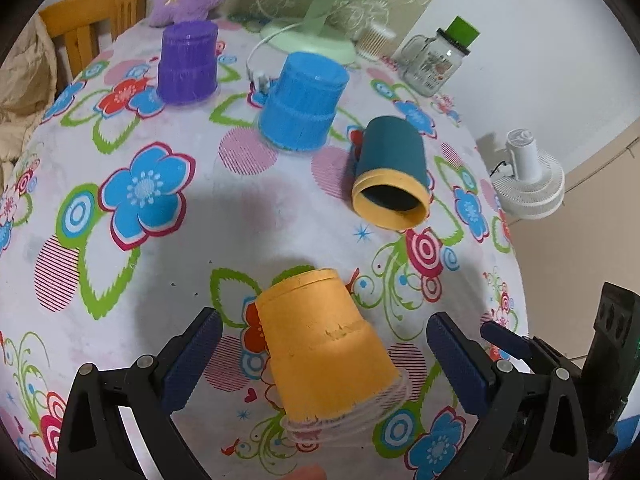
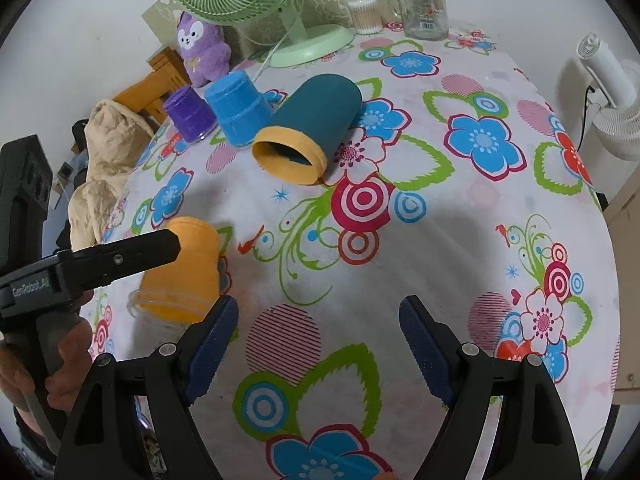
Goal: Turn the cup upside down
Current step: 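Hold the orange cup out with the right tool while the left tool grasps its body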
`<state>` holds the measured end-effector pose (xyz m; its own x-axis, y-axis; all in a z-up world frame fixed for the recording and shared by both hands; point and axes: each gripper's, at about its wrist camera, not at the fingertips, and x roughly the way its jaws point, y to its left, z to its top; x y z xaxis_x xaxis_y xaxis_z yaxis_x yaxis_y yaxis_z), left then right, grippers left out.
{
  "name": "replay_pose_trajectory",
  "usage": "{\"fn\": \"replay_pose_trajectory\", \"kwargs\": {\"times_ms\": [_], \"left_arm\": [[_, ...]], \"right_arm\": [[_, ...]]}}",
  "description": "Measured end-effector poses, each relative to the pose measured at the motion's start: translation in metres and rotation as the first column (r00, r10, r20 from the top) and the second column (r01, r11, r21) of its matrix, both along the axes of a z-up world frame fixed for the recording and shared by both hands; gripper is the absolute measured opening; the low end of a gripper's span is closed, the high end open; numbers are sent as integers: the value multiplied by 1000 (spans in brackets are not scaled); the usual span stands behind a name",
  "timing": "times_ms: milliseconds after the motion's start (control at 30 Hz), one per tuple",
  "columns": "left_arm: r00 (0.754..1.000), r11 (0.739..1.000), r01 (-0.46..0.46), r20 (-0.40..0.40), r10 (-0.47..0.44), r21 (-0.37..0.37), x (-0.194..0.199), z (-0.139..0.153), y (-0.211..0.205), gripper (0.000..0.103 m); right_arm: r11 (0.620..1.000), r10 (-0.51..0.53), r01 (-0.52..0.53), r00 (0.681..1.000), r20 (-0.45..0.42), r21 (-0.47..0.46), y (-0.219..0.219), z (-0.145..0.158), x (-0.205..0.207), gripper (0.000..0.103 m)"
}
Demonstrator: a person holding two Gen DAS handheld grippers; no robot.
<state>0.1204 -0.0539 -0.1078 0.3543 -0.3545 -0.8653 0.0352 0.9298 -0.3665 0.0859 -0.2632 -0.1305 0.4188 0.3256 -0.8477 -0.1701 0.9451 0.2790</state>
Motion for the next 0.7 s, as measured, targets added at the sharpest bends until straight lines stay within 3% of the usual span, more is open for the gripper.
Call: {"fn": "replay_pose_trajectory", "kwargs": {"times_ms": [433,533,700], "left_arm": [[996,1000,-13,-87,14,13,15,-21,-6,103],[994,1000,-18,-105,19,15,18,-25,-7,100],[993,999,-30,-115,33,25,21,-28,-4,88]], "right_arm": [[998,44,-45,999,-19,-39,3,-11,1,85],[998,51,-52,999,-15,-45,4,-11,1,85],[999,35,-36,999,-14,-41,0,-11,2,85]]}}
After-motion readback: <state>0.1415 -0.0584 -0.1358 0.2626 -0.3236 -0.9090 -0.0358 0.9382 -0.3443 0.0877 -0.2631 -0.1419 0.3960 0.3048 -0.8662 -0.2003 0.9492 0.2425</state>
